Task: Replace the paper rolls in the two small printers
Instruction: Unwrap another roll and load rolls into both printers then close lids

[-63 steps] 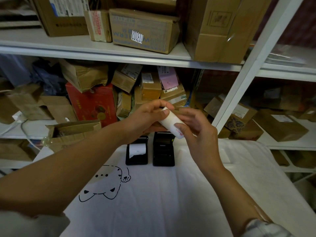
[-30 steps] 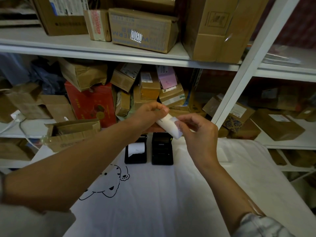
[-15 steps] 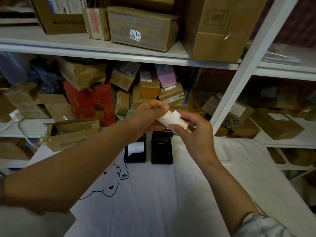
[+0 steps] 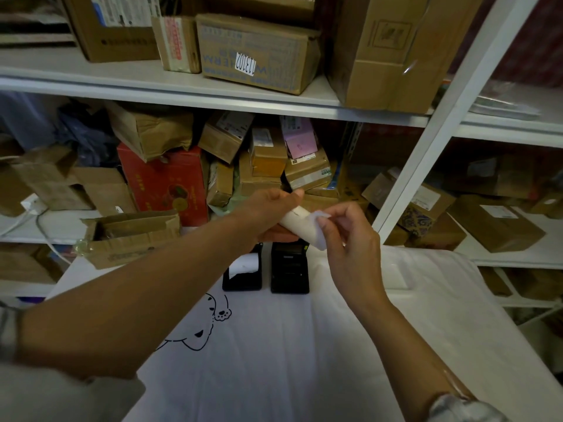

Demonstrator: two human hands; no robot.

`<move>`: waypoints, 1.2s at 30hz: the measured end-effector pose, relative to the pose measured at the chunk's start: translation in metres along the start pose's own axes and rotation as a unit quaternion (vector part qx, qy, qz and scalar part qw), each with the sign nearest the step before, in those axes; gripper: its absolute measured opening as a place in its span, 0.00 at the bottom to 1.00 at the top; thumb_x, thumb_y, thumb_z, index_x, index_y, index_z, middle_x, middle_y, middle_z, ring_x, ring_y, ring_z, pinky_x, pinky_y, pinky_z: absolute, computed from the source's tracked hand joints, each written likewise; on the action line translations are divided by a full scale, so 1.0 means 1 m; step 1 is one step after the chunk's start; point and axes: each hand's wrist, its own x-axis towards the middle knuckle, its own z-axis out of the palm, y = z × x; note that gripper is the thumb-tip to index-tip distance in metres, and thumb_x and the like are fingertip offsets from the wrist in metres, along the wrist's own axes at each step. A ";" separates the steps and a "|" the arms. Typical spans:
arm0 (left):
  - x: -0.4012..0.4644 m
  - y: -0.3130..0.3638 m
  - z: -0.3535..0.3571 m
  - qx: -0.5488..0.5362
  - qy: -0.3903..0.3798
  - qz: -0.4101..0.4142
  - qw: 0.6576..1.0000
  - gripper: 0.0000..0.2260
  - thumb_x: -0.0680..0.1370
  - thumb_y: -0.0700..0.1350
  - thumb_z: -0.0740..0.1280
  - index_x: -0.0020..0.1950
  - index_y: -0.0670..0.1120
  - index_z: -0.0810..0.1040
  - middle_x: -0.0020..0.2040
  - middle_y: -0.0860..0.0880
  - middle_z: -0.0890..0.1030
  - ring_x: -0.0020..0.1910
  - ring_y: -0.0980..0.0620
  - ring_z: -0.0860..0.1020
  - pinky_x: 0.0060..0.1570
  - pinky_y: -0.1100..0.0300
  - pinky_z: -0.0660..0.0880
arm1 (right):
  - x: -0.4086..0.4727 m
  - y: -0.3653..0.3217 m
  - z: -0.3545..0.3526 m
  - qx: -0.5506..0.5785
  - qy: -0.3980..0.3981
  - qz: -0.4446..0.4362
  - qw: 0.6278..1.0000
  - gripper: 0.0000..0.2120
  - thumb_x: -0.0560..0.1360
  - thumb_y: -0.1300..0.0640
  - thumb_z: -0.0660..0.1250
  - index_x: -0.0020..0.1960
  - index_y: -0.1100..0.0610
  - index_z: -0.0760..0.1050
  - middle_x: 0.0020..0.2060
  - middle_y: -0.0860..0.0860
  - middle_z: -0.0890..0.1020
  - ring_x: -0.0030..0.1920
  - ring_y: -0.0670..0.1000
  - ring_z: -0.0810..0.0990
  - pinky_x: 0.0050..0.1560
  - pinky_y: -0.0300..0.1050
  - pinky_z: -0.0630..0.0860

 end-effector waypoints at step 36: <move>0.024 -0.087 0.047 -0.246 -0.077 -0.079 0.963 0.21 0.79 0.55 0.58 0.69 0.47 0.70 0.63 0.42 0.77 0.62 0.42 0.76 0.62 0.43 0.73 | -0.014 0.037 -0.021 0.228 -0.086 0.338 0.909 0.16 0.70 0.63 0.73 0.56 0.51 0.79 0.47 0.44 0.82 0.50 0.48 0.82 0.49 0.43 0.82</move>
